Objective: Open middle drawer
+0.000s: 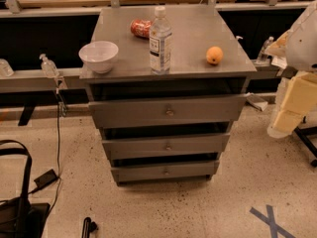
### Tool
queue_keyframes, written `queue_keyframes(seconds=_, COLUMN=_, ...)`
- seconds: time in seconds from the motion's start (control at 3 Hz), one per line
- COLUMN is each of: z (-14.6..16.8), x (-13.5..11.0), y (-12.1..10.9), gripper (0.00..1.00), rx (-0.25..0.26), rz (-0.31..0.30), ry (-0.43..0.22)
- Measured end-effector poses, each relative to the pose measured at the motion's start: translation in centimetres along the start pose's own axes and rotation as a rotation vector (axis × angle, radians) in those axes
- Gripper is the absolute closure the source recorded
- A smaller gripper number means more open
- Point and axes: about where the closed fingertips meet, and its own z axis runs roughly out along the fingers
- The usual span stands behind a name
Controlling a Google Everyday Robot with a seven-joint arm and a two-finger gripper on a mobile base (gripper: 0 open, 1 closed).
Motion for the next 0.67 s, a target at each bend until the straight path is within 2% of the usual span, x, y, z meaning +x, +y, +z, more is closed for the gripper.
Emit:
queue_keyframes(seconds=0.33, z=0.0, x=0.0, y=0.0, gripper=0.0, rx=0.0, rz=0.0, ry=0.0)
queue_keyframes(seconds=0.67, z=2.0, x=-0.2, y=-0.3, gripper=0.0, rx=-0.023, rz=0.003, ry=-0.051)
